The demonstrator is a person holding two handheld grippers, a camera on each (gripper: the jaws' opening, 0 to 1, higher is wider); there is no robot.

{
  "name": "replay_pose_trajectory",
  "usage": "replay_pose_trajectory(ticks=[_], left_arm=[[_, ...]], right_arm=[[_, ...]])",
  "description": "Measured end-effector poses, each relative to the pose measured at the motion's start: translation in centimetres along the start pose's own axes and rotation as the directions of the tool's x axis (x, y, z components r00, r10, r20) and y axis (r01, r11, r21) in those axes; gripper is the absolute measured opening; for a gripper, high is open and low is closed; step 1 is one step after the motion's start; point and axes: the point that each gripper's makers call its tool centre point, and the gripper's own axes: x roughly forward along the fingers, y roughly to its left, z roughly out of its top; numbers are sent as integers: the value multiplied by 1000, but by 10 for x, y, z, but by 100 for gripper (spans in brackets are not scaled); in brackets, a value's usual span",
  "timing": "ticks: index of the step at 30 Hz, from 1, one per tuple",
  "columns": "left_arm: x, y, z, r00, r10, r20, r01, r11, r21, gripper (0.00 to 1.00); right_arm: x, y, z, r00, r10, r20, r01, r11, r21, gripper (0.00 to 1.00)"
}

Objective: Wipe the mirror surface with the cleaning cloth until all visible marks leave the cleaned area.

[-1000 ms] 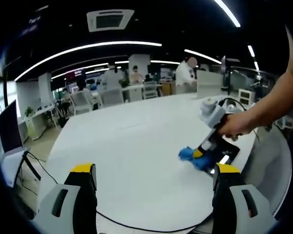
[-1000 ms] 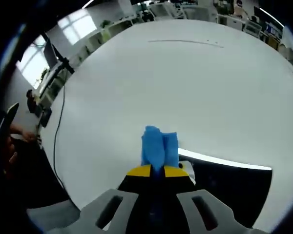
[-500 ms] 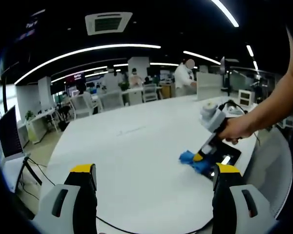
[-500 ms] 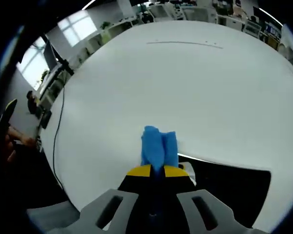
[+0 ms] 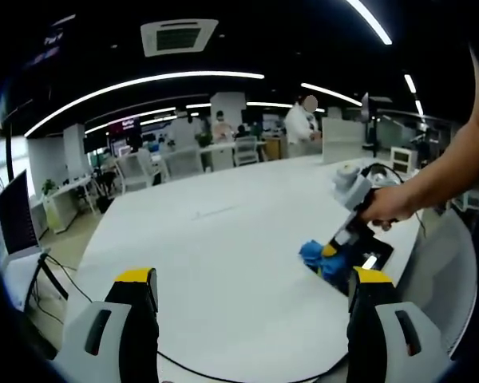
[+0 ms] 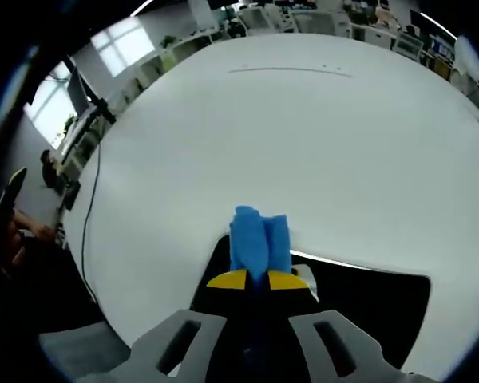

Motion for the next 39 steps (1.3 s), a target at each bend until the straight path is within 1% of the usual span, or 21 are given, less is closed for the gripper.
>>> replay_pose_trajectory(ticks=[8,13,22,27,39], left_arm=[[1,1,1,1000,-4,1,4,1000,3,100],[2,1,3,1000,-2,5,2,1000,6,100],[5,-1,5,1000,-4,11,4,1000,6,100],[5,-2,3,1000,-8,8,8,1000,11,100],[6,-3,4,1000,-8,7,8,1000,9,100]], right_arm=[[-5,-4,-2,1000,-6,0,6,1000,10,1],[-9,-11,-5,1000,-11,-1,11,1000,20,1],[-11,-9,-6,1000,-15,2,15,1000,26,1],[-10,-10,-5,1000,-11,3,11,1000,26,1],[-9,-11,-5,1000,-10,-1,10,1000,25,1]])
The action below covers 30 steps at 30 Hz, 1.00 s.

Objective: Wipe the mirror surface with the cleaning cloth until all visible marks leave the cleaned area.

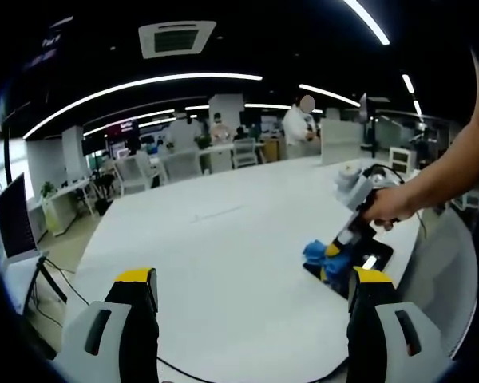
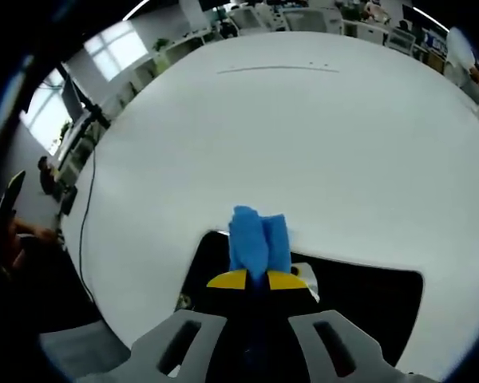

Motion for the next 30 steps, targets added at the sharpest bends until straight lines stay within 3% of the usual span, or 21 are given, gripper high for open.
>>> replay_pose_trajectory(ticks=[13,23,30], left_arm=[[5,4,6,1000,11,-1,-11,1000,3,100],[6,7,16,999,25,29,-25,1000,12,100],[5,5,10,999,34,26,-34,999,2,100]], right_arm=[[-5,-5,-6,1000,-5,-10,5,1000,16,1],[-4,-5,-6,1000,2,-14,-1,1000,28,1],[-2,-6,-5,1000,4,-15,-4,999,36,1]])
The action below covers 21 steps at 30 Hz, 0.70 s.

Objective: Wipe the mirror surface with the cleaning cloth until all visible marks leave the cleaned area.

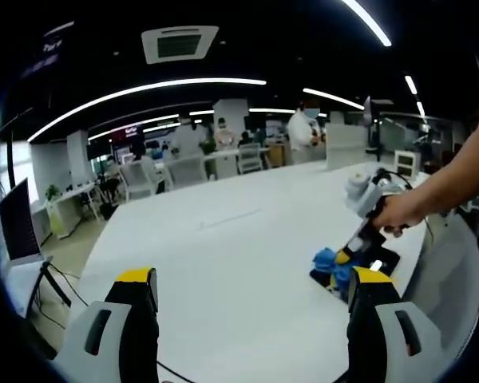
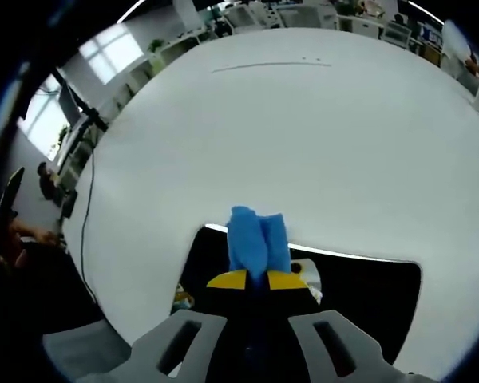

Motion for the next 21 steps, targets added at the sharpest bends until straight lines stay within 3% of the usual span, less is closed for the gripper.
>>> replay_pose_trajectory(ticks=[5,6,9,13,18,21], left_arm=[[4,-2,-7,1000,-12,-22,12,1000,-12,100],[6,-6,-13,998,-41,-57,39,999,-34,100],[8,-2,-24,992,-38,-124,43,998,41,100],[9,3,-28,992,-28,-120,26,1000,-13,100],[9,0,-26,994,-8,-106,9,1000,10,100],[11,-5,-29,994,-30,-103,29,999,-15,100]], right_arm=[[2,-1,1,1000,2,7,-3,1000,5,1],[2,-1,1,1000,3,9,-4,1000,10,1],[2,0,0,1000,-2,13,2,1000,7,1],[0,1,-4,1000,6,4,-7,1000,18,1],[-4,6,-13,1000,11,12,-11,1000,8,1],[-7,8,-18,1000,18,10,-19,1000,9,1]])
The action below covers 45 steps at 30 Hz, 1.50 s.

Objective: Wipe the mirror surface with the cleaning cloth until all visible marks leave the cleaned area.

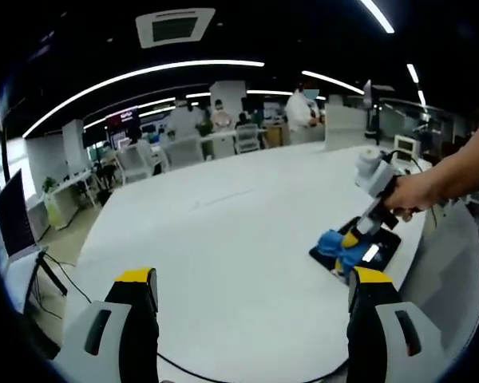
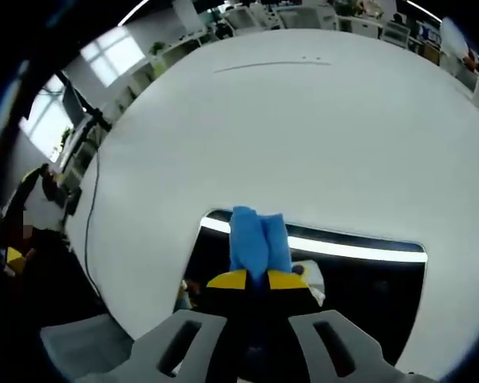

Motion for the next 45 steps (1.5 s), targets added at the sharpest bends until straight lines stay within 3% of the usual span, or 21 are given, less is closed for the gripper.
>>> replay_pose_trajectory(ticks=[4,14,16,19,23,45], left_arm=[[3,-14,14,994,-59,88,60,998,-6,100],[2,-20,7,998,-58,22,58,998,40,100],[-2,-11,7,1000,-12,16,12,999,45,100],[-7,-7,11,999,-3,34,3,1000,-3,100],[-12,-8,11,999,1,37,-2,1000,18,100],[-11,-9,13,999,-9,46,8,1000,20,100]], right_arm=[[-1,0,-4,1000,4,-1,-4,1000,7,1],[-12,12,-31,1000,26,-12,-26,1000,0,1],[-14,14,-36,999,29,-12,-29,1000,4,1],[-17,16,-43,999,30,-13,-30,1000,-6,1],[-20,18,-50,999,34,-14,-34,999,-7,1],[-21,22,-54,999,45,-17,-45,999,-5,1]])
